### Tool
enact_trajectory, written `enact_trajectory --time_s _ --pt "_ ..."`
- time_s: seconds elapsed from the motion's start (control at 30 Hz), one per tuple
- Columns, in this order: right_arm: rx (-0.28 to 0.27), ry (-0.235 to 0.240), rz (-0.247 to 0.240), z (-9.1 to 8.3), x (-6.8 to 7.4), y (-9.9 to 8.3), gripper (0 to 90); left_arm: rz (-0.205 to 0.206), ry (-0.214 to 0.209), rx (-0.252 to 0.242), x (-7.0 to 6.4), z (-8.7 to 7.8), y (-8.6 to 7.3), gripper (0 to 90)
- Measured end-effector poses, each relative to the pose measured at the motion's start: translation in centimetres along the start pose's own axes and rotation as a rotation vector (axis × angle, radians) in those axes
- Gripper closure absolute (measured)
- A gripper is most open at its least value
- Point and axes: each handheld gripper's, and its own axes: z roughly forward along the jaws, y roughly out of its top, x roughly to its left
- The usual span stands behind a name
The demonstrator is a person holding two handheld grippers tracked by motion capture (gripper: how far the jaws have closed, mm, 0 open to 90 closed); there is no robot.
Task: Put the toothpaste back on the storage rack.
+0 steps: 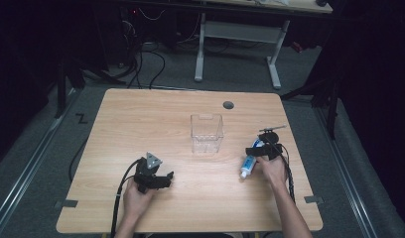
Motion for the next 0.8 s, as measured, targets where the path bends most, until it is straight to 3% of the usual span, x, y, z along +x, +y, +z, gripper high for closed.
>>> enact_trajectory --time_s 0.37,0.57,0.8 --pt "0.012 0.018 0.008 0.48 -0.37 0.07 24.1 0.0 0.0 0.0 0.0 0.0 0.0 18.9" --pt "0.005 0.009 -0.012 0.33 -0.23 0.17 29.5 0.0 0.0 0.0 0.0 0.0 0.0 18.9" --pt "0.034 -0.016 -0.038 0.45 0.15 0.61 32.5 0.0 0.0 0.0 -0.01 0.0 0.0 18.9"
